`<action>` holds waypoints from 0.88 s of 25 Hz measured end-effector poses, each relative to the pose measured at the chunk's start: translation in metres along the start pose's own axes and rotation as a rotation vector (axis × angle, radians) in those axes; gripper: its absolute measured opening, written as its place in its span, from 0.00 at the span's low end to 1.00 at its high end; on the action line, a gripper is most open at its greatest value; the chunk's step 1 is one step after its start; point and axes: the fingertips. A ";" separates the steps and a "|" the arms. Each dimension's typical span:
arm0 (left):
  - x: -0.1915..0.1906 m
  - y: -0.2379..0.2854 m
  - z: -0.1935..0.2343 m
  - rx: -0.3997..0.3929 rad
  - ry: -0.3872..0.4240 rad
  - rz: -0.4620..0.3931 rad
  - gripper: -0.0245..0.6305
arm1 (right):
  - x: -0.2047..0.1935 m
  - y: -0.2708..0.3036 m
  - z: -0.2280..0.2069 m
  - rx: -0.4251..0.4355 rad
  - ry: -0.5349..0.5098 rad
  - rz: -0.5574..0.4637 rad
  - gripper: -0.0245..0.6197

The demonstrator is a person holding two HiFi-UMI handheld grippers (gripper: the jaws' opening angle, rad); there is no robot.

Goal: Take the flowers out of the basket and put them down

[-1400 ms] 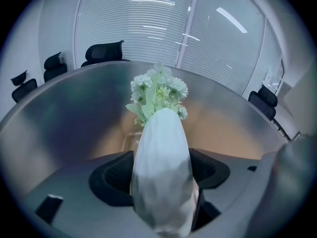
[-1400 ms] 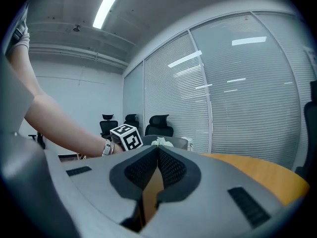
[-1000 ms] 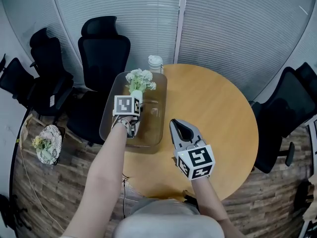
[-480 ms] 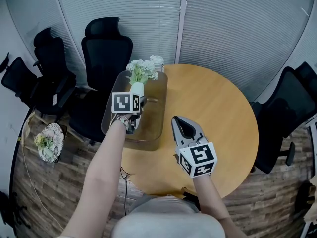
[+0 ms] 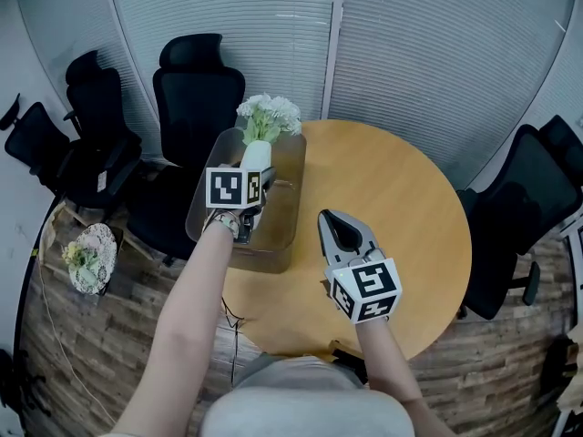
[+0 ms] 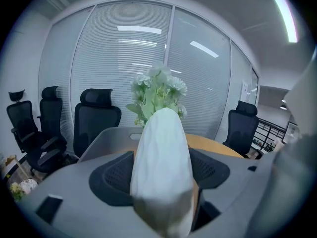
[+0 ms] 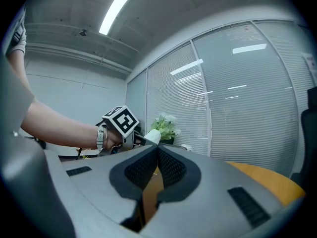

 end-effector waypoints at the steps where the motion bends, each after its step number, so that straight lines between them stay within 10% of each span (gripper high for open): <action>1: 0.003 -0.003 -0.004 -0.006 0.007 -0.013 0.57 | 0.001 -0.002 0.000 -0.002 -0.001 -0.003 0.08; 22: 0.048 -0.048 -0.086 -0.161 0.051 -0.203 0.57 | 0.026 -0.030 -0.018 -0.077 -0.016 -0.064 0.08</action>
Point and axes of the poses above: the fingertips, and each gripper's own axes: y forward along the fingers, z to its left, x out of its top, and after that the axes turned 6 degrees about -z, right-handed
